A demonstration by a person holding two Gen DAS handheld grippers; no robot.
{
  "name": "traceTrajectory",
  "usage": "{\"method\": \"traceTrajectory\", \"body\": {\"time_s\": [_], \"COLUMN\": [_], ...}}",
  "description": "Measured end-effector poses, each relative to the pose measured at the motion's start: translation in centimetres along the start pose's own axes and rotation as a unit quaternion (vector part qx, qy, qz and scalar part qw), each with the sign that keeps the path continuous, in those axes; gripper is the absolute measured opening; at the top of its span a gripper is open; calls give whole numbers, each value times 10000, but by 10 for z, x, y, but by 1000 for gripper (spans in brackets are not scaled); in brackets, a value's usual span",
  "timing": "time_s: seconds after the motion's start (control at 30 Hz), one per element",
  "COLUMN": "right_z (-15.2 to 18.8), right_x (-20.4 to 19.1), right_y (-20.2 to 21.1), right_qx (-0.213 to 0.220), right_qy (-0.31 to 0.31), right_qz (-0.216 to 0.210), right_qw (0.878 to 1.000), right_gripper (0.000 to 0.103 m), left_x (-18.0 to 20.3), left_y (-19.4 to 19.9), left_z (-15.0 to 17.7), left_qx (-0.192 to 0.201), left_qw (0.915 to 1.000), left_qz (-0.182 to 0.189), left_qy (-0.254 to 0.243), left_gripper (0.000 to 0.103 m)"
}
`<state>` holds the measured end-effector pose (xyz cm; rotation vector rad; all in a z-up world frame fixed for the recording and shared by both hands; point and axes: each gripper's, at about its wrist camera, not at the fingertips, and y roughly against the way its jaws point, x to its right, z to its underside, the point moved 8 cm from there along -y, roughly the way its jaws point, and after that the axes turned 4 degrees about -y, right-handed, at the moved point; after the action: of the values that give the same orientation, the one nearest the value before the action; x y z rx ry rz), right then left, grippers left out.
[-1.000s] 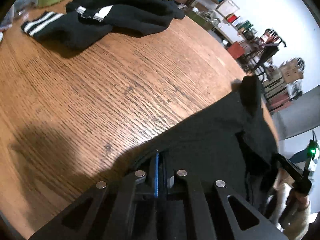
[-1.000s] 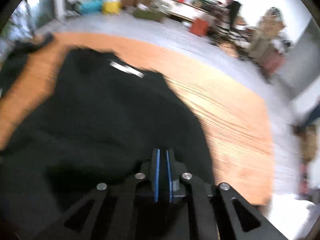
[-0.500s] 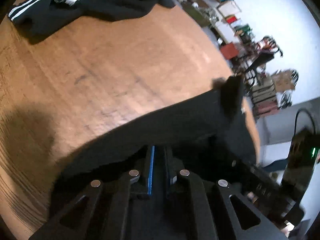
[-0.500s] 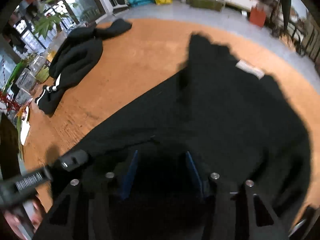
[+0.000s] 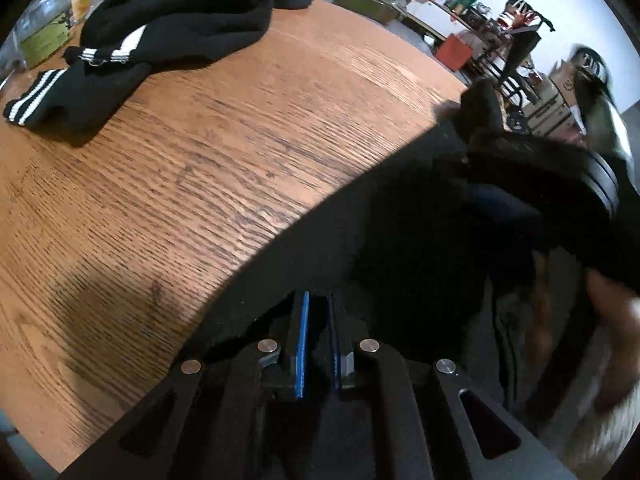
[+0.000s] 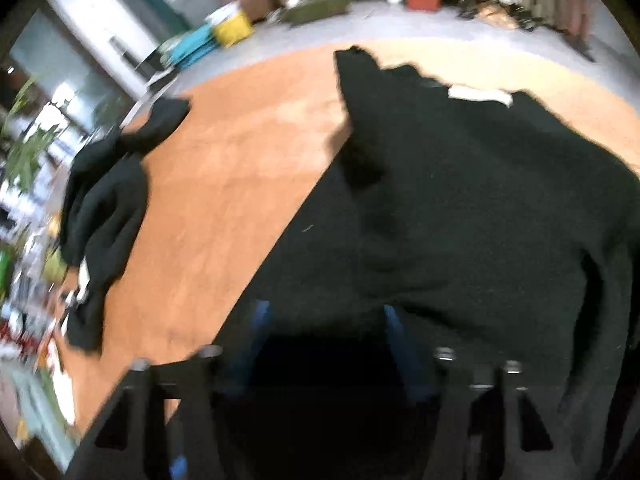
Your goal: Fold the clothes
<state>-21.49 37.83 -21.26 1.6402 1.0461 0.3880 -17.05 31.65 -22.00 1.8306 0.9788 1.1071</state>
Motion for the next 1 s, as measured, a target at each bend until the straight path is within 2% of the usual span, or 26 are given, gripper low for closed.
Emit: {"method": "traceTrajectory", "body": {"time_s": [0.03, 0.07, 0.17, 0.3, 0.37, 0.4, 0.47, 0.57, 0.8, 1.0], "right_z": [-4, -6, -14, -31, -36, -34, -15, 6, 10, 14], "right_x": [-2, -8, -33, -88, -112, -116, -118, -100, -62, -28], "right_y": [-1, 0, 9, 17, 13, 14, 20, 28, 17, 8], "right_qx": [32, 50, 146, 424, 350, 219, -156, -416, -469, -513], "right_qy": [69, 171, 579, 1179, 1424, 1569, 1781, 1792, 1184, 659], "right_qz": [17, -54, -423, -601, -603, -609, -718, -778, -776, -772], "right_qw": [10000, 9998, 9973, 9903, 9873, 9855, 9813, 9798, 9888, 9935], "right_gripper": [35, 22, 4, 3, 8, 25, 50, 53, 50, 50], "left_x": [-1, -4, -12, -16, -18, -19, -21, -27, -30, -32], "left_y": [0, 1, 2, 2, 2, 3, 4, 5, 9, 8], "left_z": [0, 0, 0, -5, -5, -5, -4, -4, -2, -1], "left_qx": [0, -7, -27, -24, -25, -26, -52, -83, -46, -87], "left_qw": [10000, 9999, 9991, 9981, 9975, 9972, 9965, 9950, 9957, 9938], "left_qz": [61, 128, 302, 424, 516, 562, 655, 789, 742, 877], "left_qy": [32, 78, 281, 453, 478, 490, 511, 605, 559, 672], "left_gripper": [10, 10, 10, 10, 10, 10, 10, 10, 10, 10]}}
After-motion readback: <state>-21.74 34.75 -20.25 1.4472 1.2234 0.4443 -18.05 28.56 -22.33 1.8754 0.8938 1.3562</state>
